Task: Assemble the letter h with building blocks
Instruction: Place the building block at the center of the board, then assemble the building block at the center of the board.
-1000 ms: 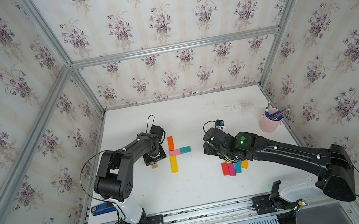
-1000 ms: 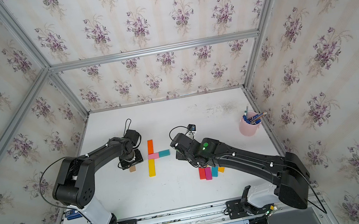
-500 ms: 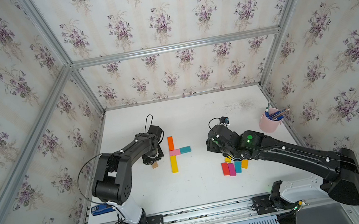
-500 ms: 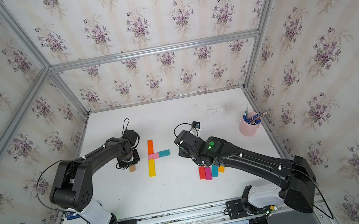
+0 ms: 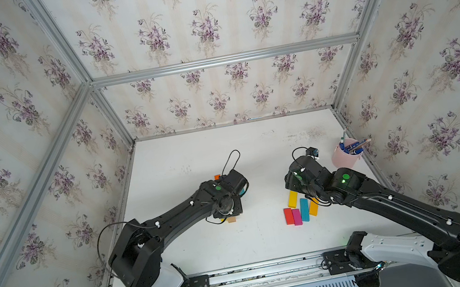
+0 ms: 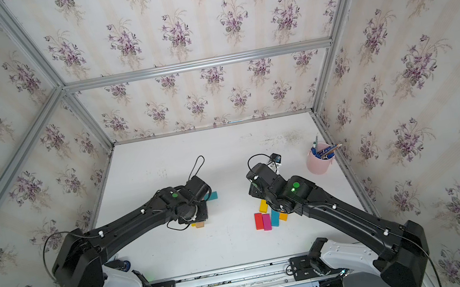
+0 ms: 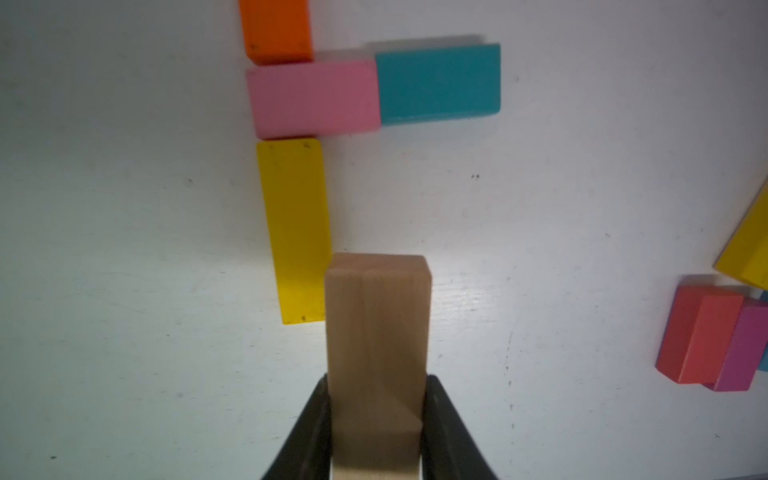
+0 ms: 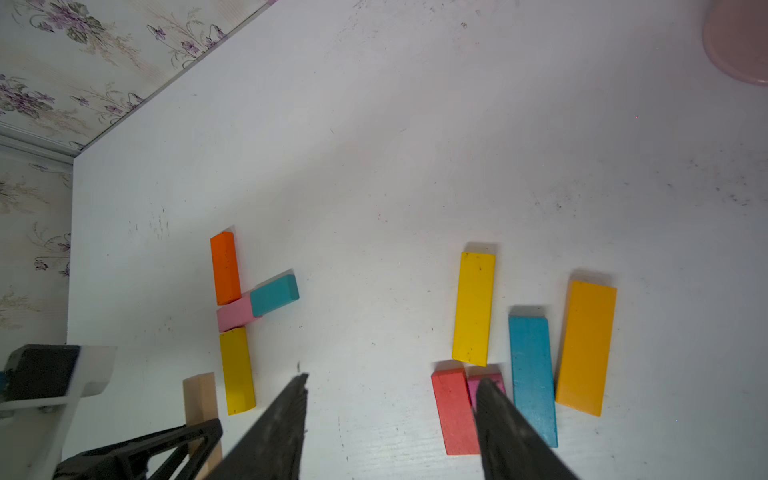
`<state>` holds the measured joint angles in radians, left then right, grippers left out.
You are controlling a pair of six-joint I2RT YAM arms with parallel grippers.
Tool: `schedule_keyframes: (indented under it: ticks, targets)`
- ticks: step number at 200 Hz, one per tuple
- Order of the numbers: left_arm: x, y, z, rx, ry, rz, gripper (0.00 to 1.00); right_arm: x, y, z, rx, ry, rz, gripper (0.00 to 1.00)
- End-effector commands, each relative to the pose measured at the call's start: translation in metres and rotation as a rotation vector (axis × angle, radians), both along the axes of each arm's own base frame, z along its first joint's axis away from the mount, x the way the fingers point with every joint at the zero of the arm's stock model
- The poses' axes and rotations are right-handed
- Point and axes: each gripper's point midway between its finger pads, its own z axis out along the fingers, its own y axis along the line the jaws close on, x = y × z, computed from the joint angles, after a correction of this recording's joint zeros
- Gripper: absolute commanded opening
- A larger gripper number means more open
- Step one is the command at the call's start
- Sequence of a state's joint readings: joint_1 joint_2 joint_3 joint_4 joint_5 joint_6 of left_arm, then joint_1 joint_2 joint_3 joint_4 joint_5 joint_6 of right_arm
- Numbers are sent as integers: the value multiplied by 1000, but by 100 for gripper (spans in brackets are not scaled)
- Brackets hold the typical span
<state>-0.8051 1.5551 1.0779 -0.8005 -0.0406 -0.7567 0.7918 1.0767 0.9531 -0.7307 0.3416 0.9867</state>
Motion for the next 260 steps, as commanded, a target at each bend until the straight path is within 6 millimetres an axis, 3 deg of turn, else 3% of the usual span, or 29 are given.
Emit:
schedule_keyframes:
  ticks: [1,31,44,57,73,98,123,143,164,184,203,223,260]
  targets:
    - [2,-31,-10,-44,16,19,0,-5,1,-9,-7,28,23,65]
    - [6,-55,-27,-42,36,-6,1,-9,8,-25,14,65,52,64]
    - [8,-60,-34,-47,45,-4,17,-11,11,-35,15,82,56,64]
    - [8,-63,-39,-46,54,-3,44,-14,15,-46,15,100,65,65]
    - [7,-63,-41,-42,57,-3,60,-17,19,-58,5,120,73,66]
    - [4,-61,-31,-55,35,-11,75,-17,33,-68,15,128,100,69]
    - [0,-54,-4,-84,-2,-11,79,-18,56,-76,29,137,138,71]
    - [-1,-24,34,-65,-105,21,82,-20,89,-81,37,129,198,73]
    - [-2,42,78,-12,-216,119,85,-26,127,-95,31,151,274,75]
    - [-10,103,100,-32,-270,226,87,-31,155,-112,13,190,333,75]
    - [-21,143,118,-23,-336,275,91,-32,174,-126,-11,211,373,75]
    - [-28,158,122,-29,-354,287,92,-32,186,-140,-30,237,401,68]
    - [-29,152,109,-77,-304,287,92,-32,188,-164,-111,302,403,62]
